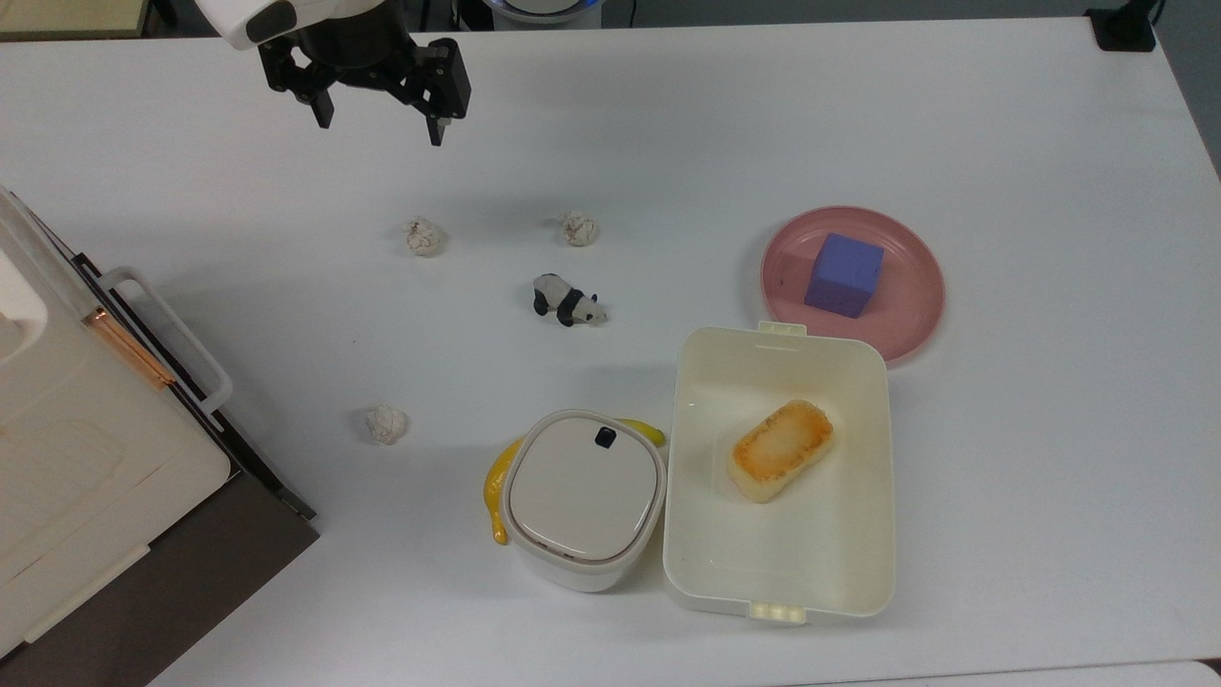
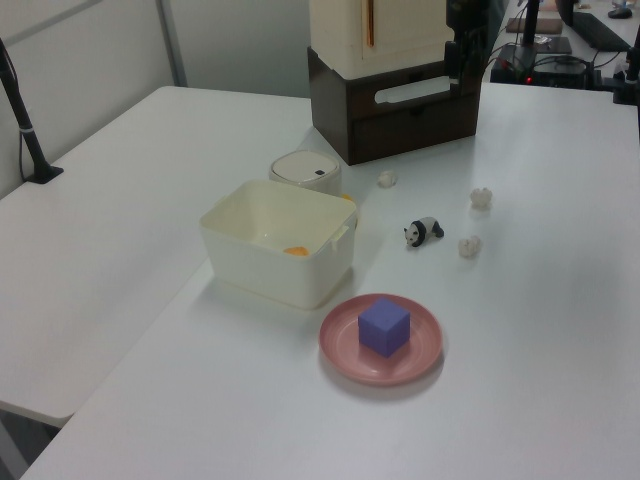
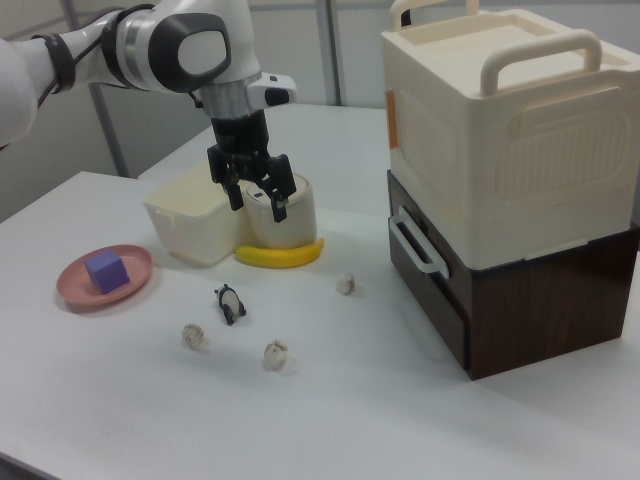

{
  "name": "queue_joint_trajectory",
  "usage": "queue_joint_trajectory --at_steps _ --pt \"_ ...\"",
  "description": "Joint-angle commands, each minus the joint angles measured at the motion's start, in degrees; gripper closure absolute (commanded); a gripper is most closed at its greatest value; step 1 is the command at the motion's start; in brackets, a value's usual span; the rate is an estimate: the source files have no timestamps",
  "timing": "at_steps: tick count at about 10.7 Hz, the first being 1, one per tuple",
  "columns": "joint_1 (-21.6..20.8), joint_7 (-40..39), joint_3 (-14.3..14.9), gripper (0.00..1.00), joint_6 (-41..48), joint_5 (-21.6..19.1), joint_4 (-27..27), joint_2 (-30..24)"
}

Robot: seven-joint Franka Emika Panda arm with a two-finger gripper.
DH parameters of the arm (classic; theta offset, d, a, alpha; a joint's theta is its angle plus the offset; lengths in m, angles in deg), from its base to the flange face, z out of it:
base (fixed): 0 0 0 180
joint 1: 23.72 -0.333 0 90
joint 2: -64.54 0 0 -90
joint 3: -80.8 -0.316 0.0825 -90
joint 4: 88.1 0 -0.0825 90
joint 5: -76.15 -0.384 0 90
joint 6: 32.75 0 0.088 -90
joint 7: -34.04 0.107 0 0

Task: Slide the drawer open
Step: 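Move the gripper to the white handle of the brown drawer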

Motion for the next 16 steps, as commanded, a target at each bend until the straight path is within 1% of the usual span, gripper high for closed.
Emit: queue_joint_trajectory --at_steps 1,3,4,5,6,7,8,9,11,12,13,15,16 --pt "-0.66 -4.17 0.61 0.0 -0.41 -0.95 -1.19 -0.84" --pt "-0.57 -7.96 0.61 0.0 -0.59 -0.95 -1.1 -0.4" --pt "-0.57 -11.98 0.69 0.0 -1.2 -0.77 -1.02 0.73" --pt "-0.49 -18.19 1.83 0.0 -3.73 -0.68 -1.02 1.44" --pt "-0.31 -25.13 4.1 0.0 -7.06 -0.94 -1.02 1.97" --pt "-0.31 -30.51 5.51 0.0 -10.22 -0.69 -1.02 3.37" --pt "-0.22 -32.82 6.92 0.0 -14.0 -0.68 0.12 5.73" --pt "0.47 -33.8 7.89 0.0 -17.52 -0.51 2.13 8.71" --pt "1.27 -35.74 8.51 0.01 -24.63 -0.07 3.38 12.94" --pt "1.1 -35.75 10.43 0.03 -28.32 -0.16 3.47 14.35" --pt "1.1 -35.75 11.23 0.03 -31.58 -0.16 3.55 15.5" --pt "1.27 -35.84 11.85 0.05 -35.9 0.54 3.38 16.82" --pt "1.27 -35.92 12.03 0.06 -36.36 1.07 3.38 17.61"
